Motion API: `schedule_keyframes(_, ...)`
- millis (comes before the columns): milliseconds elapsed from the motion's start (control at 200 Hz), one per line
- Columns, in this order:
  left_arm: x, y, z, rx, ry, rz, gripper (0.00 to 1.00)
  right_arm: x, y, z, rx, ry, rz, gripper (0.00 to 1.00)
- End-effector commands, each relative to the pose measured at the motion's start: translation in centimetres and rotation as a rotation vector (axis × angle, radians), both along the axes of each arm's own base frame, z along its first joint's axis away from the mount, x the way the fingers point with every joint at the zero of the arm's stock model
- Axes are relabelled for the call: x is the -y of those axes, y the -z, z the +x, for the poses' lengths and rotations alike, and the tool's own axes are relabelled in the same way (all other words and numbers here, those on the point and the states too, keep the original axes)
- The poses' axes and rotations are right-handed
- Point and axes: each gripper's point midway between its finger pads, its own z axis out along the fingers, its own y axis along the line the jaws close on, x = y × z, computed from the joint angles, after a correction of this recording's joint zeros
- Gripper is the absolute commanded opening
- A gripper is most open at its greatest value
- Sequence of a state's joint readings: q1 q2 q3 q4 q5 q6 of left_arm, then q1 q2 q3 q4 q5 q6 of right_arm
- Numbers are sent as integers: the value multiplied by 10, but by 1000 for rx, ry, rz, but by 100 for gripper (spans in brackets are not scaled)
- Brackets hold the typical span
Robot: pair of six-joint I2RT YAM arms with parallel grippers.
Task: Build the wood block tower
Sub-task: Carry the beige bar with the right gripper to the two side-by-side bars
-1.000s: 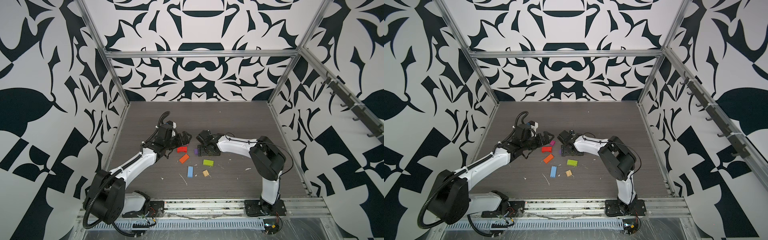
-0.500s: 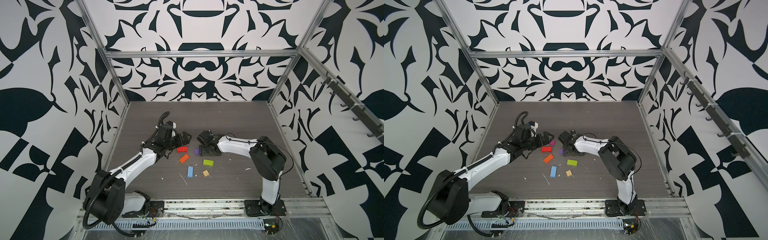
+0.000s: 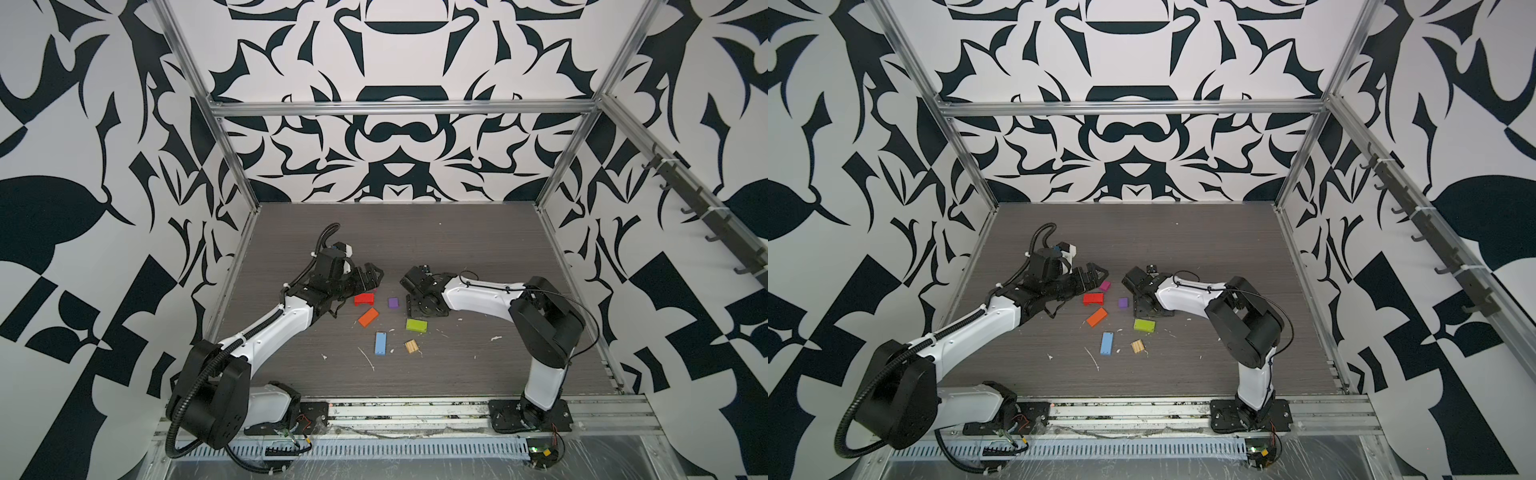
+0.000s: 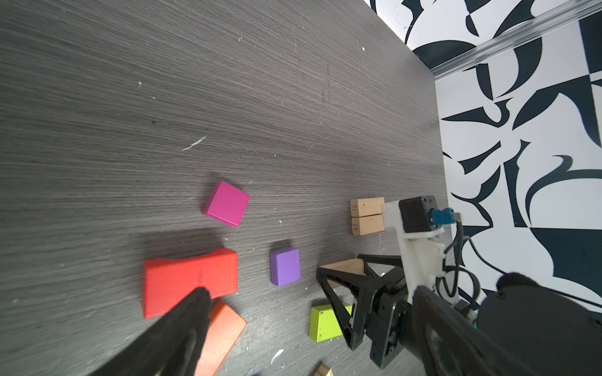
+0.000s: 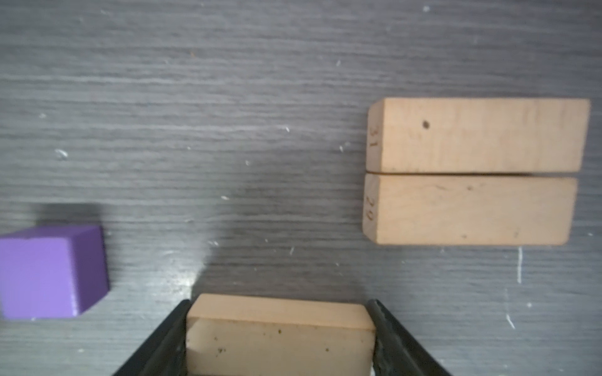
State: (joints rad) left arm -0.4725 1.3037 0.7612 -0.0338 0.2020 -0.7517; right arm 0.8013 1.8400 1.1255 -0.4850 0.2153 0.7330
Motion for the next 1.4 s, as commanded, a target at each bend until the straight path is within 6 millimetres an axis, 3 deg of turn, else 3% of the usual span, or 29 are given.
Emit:
schedule_keyframes(0,2,3,0,-4,3,-1,99,7,-14,-1,33,-8,-15,73)
schedule_keyframes(350,5,-1,3,-3,8,-7,100,35,-26,-7,36,-72,-5,72)
schedule_keyframes(825,9,-5,8,1,14,-15,100,66,-10,-7,-50,-78,24,71)
schedule_keyframes(1230,7,-1,7,-5,8,-9,99,74,-4,4,-64,-77,4,72)
schedule_keyframes(1395,6,-2,6,-2,6,-8,100,76,-1,2,-82,-70,-9,78)
